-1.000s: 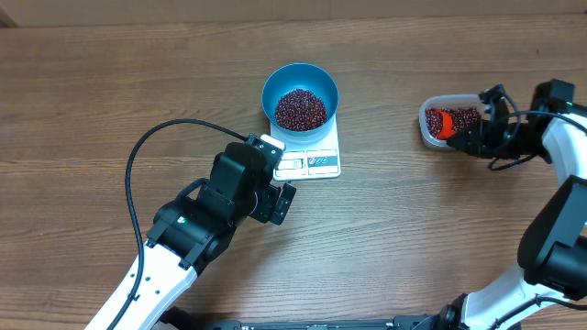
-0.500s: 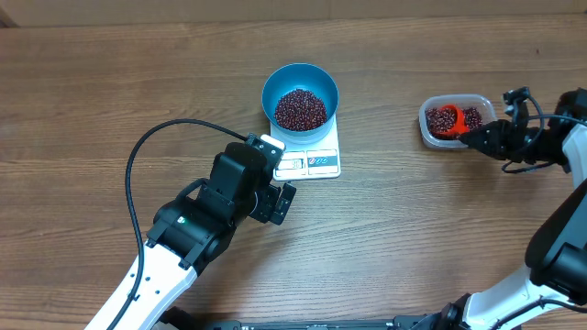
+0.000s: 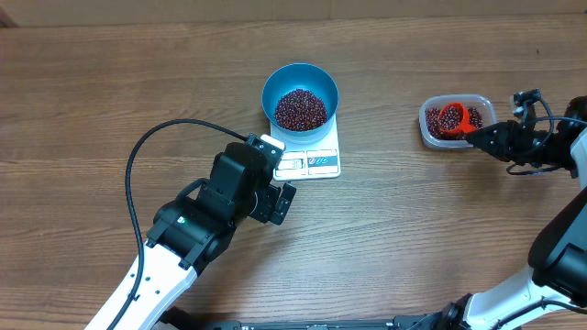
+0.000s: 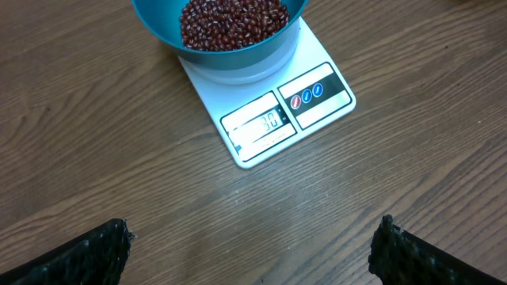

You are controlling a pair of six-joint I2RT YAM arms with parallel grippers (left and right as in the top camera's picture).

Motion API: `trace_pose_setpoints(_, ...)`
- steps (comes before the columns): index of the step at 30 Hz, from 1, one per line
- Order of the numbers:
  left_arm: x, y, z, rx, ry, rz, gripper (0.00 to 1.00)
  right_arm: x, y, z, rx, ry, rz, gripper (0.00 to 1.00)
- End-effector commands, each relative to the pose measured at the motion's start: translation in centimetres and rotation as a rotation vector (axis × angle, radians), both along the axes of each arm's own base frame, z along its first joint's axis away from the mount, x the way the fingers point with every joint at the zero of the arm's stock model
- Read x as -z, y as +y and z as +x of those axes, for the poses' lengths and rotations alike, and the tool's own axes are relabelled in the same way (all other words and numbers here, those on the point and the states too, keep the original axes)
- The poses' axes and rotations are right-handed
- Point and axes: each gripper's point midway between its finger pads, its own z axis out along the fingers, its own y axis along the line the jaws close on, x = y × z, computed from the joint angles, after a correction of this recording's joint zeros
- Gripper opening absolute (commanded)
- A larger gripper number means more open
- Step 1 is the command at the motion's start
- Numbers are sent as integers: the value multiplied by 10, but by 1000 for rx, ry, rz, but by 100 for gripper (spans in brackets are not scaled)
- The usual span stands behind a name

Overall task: Scoop item into bowl and weigh 150g on scale
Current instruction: 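Drag the red cup through the beans to scoop with the right gripper, then lift the filled red cup and carry it over the blue bowl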

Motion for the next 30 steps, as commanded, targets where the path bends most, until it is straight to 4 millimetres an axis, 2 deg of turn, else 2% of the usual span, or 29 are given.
trace_pose_setpoints(1, 0, -1, 0, 17, -1, 2, 100, -5, 5, 1, 1, -20, 60, 4)
trace_pose_setpoints(9, 0, -1, 0, 17, -1, 2, 100, -19, 1, 1, 33, -65, 152, 4)
trace_pose_setpoints(19, 0, -1, 1, 17, -1, 2, 100, -46, 18, 8, 9, -151, 300, 4)
trace_pose_setpoints(23, 0, -1, 0, 17, -1, 2, 100, -56, 33, 11, -25, -177, 354, 4)
trace_pose_setpoints(30, 0, -1, 1, 17, -1, 2, 100, -63, 79, 13, -142, -181, 396, 4)
